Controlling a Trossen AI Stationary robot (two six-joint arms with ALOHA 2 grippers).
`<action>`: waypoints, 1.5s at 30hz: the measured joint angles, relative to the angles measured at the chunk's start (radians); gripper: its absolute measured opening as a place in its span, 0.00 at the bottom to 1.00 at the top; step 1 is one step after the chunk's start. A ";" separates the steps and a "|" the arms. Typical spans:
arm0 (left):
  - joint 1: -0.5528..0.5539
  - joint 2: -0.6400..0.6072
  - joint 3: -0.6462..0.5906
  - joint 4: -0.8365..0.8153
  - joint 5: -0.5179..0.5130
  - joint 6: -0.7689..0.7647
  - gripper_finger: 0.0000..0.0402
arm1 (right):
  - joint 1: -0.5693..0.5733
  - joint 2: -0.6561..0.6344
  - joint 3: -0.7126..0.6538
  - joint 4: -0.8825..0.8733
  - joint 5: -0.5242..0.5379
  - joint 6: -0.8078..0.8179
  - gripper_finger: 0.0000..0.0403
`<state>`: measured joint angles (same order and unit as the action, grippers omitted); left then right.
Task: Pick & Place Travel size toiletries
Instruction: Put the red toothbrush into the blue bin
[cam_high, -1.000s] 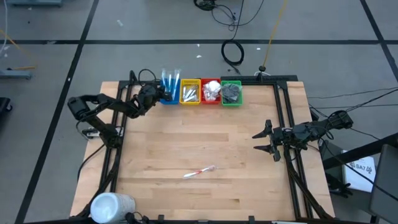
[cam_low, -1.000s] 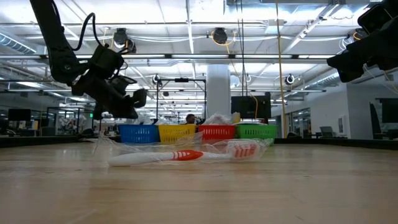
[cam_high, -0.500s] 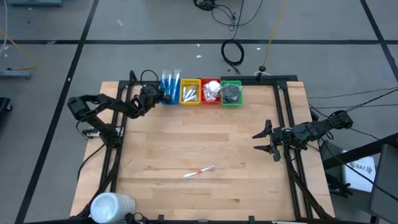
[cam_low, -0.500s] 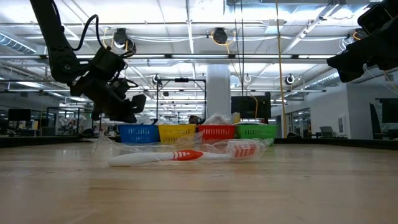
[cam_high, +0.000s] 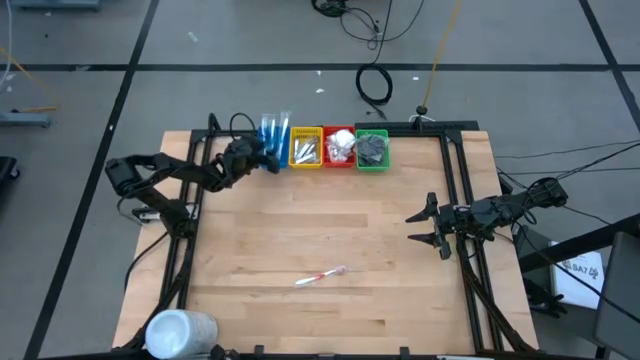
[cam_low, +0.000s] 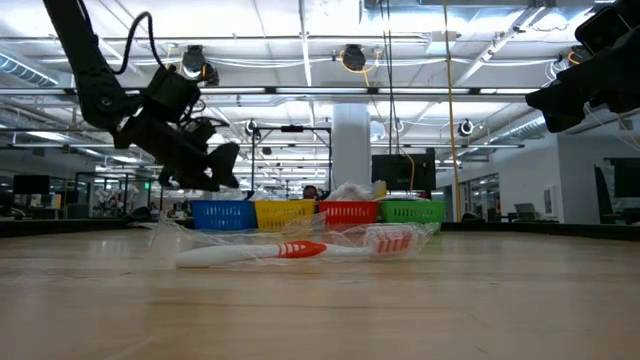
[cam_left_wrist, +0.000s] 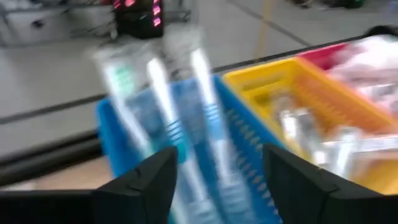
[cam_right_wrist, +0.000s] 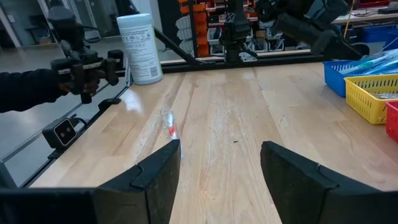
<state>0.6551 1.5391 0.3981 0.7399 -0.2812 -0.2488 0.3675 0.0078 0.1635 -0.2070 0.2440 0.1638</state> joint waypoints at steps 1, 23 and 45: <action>-0.012 -0.014 0.000 0.002 0.008 0.013 0.59 | 0.000 0.000 0.000 0.000 0.000 0.000 0.52; -0.848 -0.051 0.620 -0.953 -0.091 0.070 0.61 | 0.000 0.000 0.000 0.000 0.048 0.000 0.52; -1.025 0.400 0.927 -1.141 0.062 -0.066 0.61 | 0.000 0.000 0.000 0.008 0.043 0.008 0.52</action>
<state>-0.3701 1.9388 1.3251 -0.4012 -0.2190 -0.3144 0.3676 0.0074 0.1635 -0.1986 0.2871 0.1715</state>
